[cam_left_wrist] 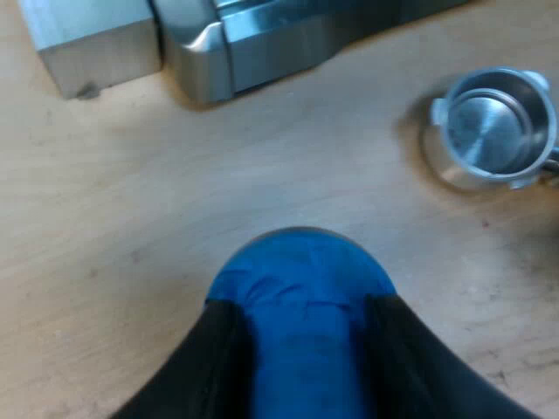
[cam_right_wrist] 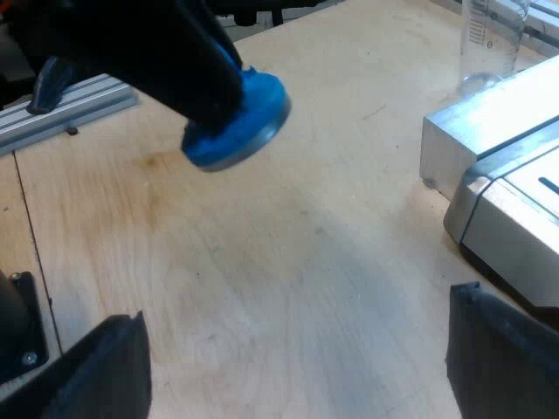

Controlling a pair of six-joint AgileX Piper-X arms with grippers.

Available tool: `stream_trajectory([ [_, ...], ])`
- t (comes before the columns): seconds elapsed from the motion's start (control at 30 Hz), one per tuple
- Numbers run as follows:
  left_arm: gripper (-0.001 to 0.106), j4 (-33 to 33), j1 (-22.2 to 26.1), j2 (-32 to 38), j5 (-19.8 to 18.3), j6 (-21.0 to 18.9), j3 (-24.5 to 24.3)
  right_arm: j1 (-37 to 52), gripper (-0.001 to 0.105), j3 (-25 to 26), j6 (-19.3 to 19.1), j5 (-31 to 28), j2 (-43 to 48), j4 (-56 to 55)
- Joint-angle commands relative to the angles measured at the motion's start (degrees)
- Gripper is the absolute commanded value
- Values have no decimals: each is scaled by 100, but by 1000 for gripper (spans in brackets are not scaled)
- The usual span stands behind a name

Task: Grind coffee beans and then tamp

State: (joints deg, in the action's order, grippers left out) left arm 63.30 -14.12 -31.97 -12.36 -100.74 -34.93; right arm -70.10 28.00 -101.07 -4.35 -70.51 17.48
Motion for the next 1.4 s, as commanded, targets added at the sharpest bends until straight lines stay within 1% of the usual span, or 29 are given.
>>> stream_trajectory([
  [0.03, 0, 44, -171, 229, -30, -82, -23, -20, 71, 11, -28, -85, 69, 27],
  [0.13, 0, 140, -317, 442, -48, -82, -23, -20, 71, 11, -28, -341, 192, 27],
  [0.2, 0, 206, -391, 523, -200, -82, -23, -20, 71, -16, -28, -558, 298, 27],
  [0.23, 0, 207, -397, 528, -216, -82, -23, -20, 71, -55, -28, -632, 367, 27],
  [0.27, 0, 223, -462, 550, -336, -82, -23, -20, 71, -109, -28, -634, 427, 11],
  [0.33, 0, 219, -543, 549, -350, -82, -23, -20, 71, -214, 79, -607, 597, -162],
  [0.4, 0, 219, -623, 549, -349, -82, -23, -20, 71, -327, 231, -607, 832, -642],
  [0.5, 0, 219, -814, 549, -384, -82, -23, -20, 71, -552, 231, -607, 1199, -1012],
  [0.57, 0, 219, -898, 549, -384, -72, -23, -20, 71, -685, 231, -620, 1404, -1028],
  [0.63, 0, 219, -980, 549, -398, -72, -23, -20, 71, -819, 306, -839, 1630, -1056],
  [0.7, 0, 219, -1061, 549, -413, -72, -23, -20, 71, -1002, 465, -1238, 1907, -1100],
  [0.73, 0, 219, -1075, 549, -413, -72, -23, -20, 71, -1054, 485, -1278, 1950, -1100],
  [0.8, 0, 219, -1085, 549, -413, -62, -23, -20, 71, -1242, 488, -1297, 2166, -1099],
  [1.0, 0, 202, -1085, 549, -413, -42, -23, -20, 71, -1608, 488, -1203, 2422, -1088],
  [1.13, 0, 112, -1108, 549, -424, 50, -23, -20, 71, -1692, 488, -1203, 2440, -1088],
  [1.3, 0, -317, -1419, 507, -462, 48, -23, -20, 71, -1749, 488, -1208, 2440, -1134],
  [1.4, 0, -468, -1563, 406, -476, 48, -23, -20, 71, -1749, 488, -1208, 2440, -1213],
])
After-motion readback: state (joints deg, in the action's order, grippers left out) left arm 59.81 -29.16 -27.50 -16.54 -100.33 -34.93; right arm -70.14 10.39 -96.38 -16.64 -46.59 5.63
